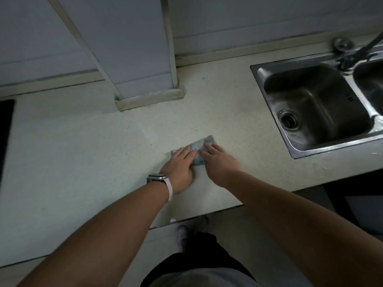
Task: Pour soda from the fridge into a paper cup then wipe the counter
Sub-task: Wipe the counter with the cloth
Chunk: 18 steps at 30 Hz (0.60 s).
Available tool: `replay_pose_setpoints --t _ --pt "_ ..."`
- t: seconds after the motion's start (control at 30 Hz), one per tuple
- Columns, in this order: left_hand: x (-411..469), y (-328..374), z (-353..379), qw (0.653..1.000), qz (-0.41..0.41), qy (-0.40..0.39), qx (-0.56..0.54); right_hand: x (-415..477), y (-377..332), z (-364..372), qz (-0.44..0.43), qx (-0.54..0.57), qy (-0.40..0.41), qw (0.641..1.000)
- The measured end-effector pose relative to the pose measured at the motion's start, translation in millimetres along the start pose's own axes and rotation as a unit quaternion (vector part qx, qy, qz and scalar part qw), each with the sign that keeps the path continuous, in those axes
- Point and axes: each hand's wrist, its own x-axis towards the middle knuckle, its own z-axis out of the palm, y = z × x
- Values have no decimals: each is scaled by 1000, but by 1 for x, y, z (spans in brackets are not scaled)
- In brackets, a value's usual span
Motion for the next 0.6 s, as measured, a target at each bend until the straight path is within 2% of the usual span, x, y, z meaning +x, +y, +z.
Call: replay_pose_setpoints --t 0.2,0.6 --pt "-24 7 9 1000 6 -21 2 -29 -4 15 6 7 -5 1000" --pt "-70 27 45 998 40 -4 41 -88 -3 49 21 -1 0 1000"
